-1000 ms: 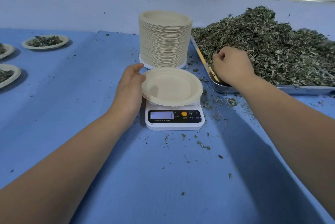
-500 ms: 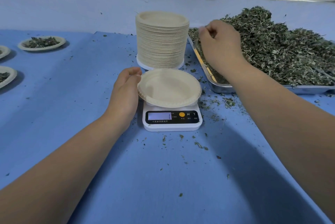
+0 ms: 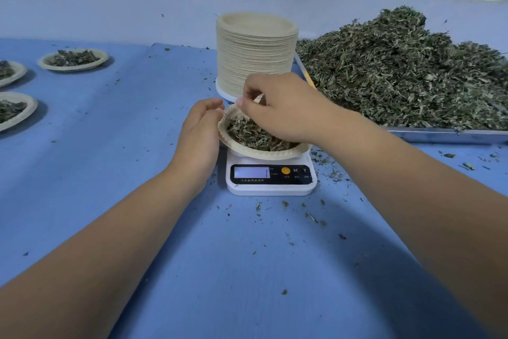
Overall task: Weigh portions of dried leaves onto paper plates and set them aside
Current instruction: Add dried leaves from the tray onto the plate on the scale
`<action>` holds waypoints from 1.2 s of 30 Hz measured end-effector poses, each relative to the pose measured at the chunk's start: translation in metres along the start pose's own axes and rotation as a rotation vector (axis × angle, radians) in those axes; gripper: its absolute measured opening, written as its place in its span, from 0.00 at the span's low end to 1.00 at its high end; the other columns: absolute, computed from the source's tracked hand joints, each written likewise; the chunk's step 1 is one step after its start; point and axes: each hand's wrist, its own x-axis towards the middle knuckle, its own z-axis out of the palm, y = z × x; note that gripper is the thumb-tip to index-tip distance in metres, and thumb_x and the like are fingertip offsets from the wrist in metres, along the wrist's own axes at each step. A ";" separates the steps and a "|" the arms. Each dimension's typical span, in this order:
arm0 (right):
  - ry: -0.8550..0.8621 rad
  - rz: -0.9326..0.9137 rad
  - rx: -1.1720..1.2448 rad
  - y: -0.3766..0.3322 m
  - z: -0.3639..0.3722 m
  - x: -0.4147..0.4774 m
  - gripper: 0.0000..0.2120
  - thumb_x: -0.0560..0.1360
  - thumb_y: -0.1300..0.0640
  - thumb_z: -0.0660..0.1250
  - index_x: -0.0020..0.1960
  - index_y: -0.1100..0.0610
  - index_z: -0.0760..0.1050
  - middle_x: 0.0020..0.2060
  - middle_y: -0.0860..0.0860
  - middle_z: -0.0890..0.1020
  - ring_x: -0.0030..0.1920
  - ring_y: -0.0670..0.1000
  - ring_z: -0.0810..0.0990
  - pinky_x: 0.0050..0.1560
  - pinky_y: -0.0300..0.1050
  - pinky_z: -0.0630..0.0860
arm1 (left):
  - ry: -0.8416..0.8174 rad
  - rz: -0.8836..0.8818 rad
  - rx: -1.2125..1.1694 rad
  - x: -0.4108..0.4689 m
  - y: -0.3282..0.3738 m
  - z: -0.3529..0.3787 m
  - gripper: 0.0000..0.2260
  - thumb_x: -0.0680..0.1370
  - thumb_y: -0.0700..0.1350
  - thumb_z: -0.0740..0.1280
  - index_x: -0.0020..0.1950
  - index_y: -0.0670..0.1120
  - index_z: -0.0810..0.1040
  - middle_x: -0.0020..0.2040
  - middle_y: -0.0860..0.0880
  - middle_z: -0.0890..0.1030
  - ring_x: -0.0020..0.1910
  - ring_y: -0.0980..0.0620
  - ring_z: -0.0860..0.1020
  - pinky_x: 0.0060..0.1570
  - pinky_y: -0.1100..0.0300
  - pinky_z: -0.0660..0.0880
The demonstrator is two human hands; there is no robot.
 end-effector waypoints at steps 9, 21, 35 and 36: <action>0.228 0.328 0.014 0.078 -0.019 -0.032 0.10 0.81 0.47 0.60 0.50 0.52 0.75 0.38 0.48 0.80 0.37 0.50 0.78 0.37 0.44 0.74 | -0.019 0.033 0.090 -0.003 0.000 0.001 0.12 0.75 0.49 0.59 0.55 0.58 0.78 0.58 0.58 0.80 0.57 0.57 0.79 0.63 0.51 0.75; -0.016 0.490 -0.273 0.113 -0.001 -0.060 0.26 0.83 0.39 0.50 0.38 0.56 0.70 0.31 0.55 0.75 0.33 0.57 0.74 0.31 0.45 0.64 | -0.010 0.032 0.131 -0.006 0.004 0.002 0.12 0.76 0.48 0.59 0.54 0.59 0.78 0.59 0.56 0.80 0.58 0.55 0.79 0.64 0.49 0.75; 0.211 0.226 -0.295 0.066 -0.004 -0.058 0.16 0.84 0.50 0.56 0.42 0.56 0.74 0.23 0.45 0.66 0.24 0.52 0.65 0.58 0.53 0.69 | -0.038 -0.118 0.077 -0.006 0.007 0.001 0.28 0.72 0.58 0.60 0.71 0.55 0.71 0.72 0.49 0.73 0.71 0.48 0.72 0.72 0.45 0.66; 0.186 0.239 -0.289 0.062 -0.003 -0.057 0.16 0.84 0.50 0.55 0.41 0.55 0.72 0.23 0.45 0.67 0.25 0.49 0.64 0.62 0.53 0.66 | -0.043 -0.156 0.031 -0.006 0.007 0.002 0.31 0.71 0.58 0.61 0.74 0.49 0.69 0.74 0.46 0.72 0.72 0.45 0.70 0.72 0.43 0.65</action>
